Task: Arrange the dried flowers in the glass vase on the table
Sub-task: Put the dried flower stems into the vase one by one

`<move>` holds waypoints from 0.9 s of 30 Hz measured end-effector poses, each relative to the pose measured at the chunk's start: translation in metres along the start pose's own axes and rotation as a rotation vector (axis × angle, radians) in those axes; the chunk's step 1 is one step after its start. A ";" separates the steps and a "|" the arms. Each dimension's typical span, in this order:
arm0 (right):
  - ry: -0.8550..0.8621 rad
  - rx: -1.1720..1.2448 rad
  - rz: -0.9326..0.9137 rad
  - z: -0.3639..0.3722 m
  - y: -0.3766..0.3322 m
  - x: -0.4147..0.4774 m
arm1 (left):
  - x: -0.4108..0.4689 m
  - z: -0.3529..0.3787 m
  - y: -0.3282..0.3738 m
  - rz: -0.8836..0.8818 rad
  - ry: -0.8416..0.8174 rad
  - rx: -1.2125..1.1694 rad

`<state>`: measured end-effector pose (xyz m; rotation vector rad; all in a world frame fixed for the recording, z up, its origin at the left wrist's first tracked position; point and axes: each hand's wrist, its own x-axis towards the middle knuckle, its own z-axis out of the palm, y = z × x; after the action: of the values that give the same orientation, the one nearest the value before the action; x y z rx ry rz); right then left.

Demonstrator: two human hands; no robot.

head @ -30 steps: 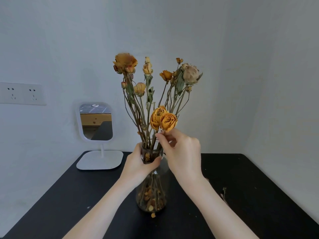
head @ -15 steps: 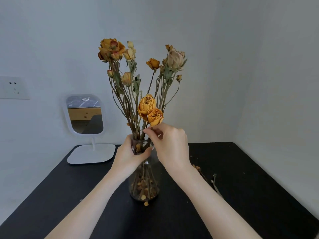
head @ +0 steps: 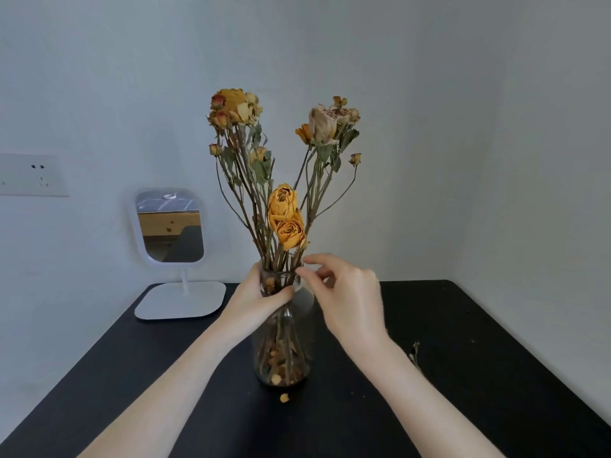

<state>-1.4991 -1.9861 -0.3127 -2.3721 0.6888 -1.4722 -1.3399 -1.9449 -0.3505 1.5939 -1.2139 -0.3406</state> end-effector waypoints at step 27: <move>-0.725 -0.318 0.893 -0.085 0.168 -0.066 | -0.041 0.183 0.007 -0.275 -0.246 0.450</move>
<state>-1.6423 -2.0926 -0.4020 -2.0617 1.5289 -0.1317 -1.4947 -2.0120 -0.4328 2.1684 -1.3210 -0.4732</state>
